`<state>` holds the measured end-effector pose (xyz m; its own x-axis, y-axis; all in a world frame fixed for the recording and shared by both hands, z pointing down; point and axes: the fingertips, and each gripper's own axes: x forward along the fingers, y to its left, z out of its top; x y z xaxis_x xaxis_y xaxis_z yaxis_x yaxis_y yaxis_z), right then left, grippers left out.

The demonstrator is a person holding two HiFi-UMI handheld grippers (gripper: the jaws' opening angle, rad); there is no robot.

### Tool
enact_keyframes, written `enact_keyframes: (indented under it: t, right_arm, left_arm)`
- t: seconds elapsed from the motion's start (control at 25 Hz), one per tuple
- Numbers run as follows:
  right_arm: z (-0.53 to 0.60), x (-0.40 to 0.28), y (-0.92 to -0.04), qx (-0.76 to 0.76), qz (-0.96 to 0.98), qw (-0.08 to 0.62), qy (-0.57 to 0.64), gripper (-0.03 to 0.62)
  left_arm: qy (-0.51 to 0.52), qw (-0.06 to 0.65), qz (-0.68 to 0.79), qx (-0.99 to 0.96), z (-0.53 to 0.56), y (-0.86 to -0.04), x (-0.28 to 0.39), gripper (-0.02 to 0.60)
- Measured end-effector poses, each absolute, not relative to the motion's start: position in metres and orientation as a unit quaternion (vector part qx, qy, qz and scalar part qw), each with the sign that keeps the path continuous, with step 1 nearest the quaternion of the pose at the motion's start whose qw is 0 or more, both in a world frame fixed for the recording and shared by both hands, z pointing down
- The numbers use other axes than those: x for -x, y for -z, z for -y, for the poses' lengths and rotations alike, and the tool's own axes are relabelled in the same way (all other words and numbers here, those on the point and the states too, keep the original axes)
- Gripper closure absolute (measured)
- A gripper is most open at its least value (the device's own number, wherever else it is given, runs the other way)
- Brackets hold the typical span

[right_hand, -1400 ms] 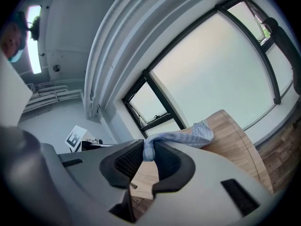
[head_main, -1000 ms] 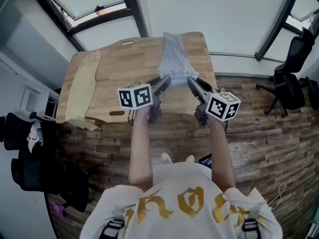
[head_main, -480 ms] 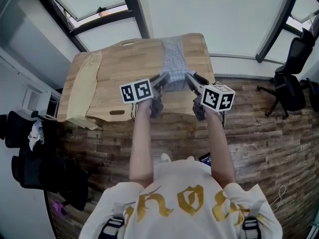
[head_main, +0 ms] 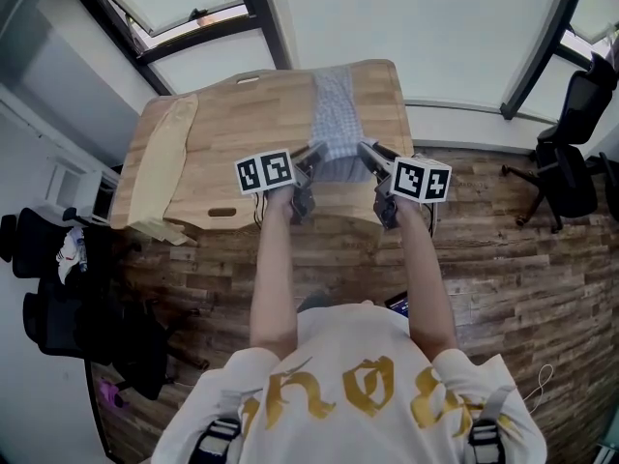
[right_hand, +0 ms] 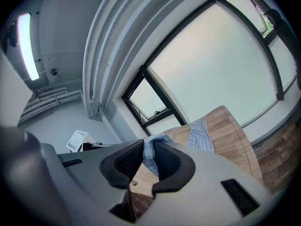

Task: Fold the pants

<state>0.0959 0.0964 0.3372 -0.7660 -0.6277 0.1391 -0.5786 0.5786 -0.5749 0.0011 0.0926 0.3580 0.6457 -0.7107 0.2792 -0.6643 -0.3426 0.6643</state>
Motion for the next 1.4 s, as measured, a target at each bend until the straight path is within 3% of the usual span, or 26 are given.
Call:
enact_keyframes:
  t: [0.56, 1.12, 1.4]
  right_arm:
    - [-0.014, -0.084, -0.339, 0.333, -0.895, 0.028, 0.296, 0.510]
    - [0.223, -0.032, -0.317, 0.345, -0.889, 0.026, 0.299, 0.510]
    - [0.350, 0.006, -0.369, 0.357, -0.882, -0.023, 0.306, 0.508]
  left_arm:
    - [0.023, 0.381, 0.426, -0.820, -0.009, -0.360, 0.011, 0.483]
    - [0.033, 0.380, 0.389, -0.838, 0.234, -0.342, 0.060, 0.483]
    - [0.020, 0.423, 0.388, -0.818, 0.360, -0.405, 0.093, 0.483]
